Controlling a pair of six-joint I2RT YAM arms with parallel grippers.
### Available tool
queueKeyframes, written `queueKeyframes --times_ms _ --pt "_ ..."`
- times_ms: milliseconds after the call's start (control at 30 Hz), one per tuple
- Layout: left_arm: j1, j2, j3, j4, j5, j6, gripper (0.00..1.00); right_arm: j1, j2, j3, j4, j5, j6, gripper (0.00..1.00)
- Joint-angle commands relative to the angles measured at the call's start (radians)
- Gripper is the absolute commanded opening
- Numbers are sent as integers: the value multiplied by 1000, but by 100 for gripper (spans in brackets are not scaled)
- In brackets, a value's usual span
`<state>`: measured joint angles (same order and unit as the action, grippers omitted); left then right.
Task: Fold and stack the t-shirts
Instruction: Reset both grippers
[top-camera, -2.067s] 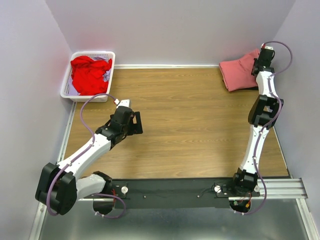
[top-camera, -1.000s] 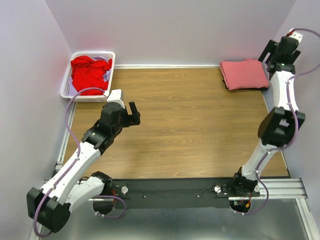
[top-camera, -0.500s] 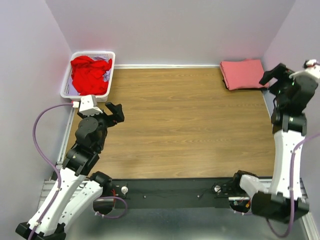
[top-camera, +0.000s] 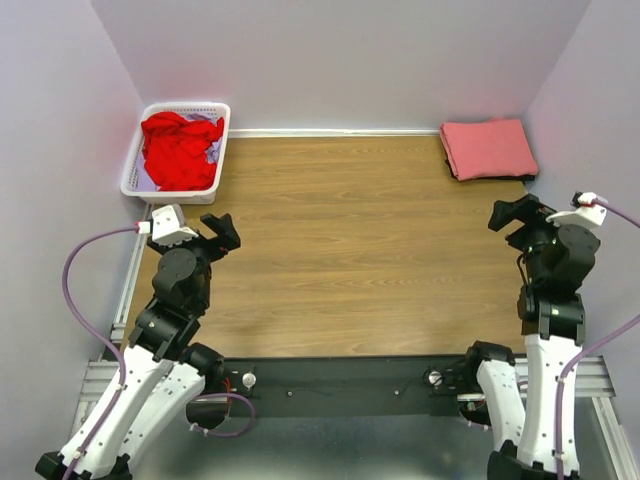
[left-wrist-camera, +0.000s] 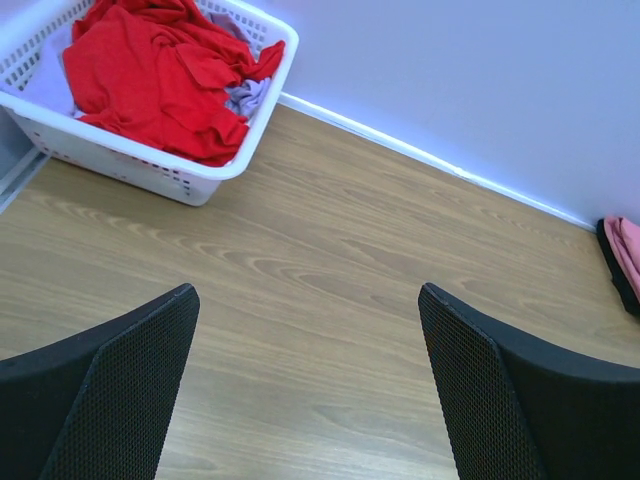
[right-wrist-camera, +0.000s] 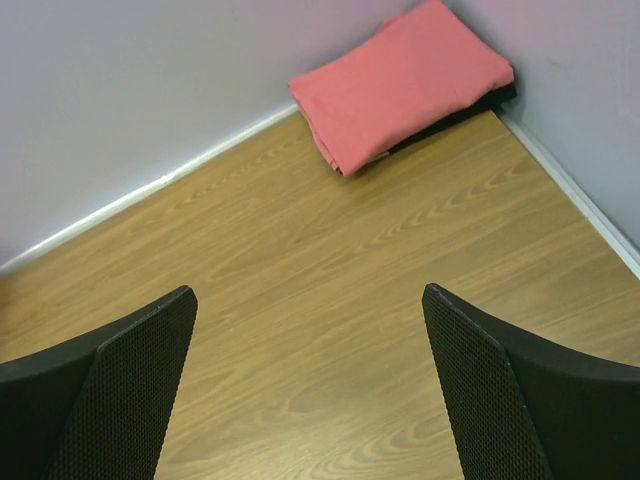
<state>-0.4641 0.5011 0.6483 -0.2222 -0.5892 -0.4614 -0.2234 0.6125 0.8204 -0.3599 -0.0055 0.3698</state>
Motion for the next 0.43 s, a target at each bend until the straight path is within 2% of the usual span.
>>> queueKeyframes --times_ms 0,400 --pt "5 -35 -36 37 -60 -19 98 9 -59 -20 -7 1 -5 100" --pt "5 -4 -65 67 -50 -54 98 45 -74 -21 -7 35 -48 100"
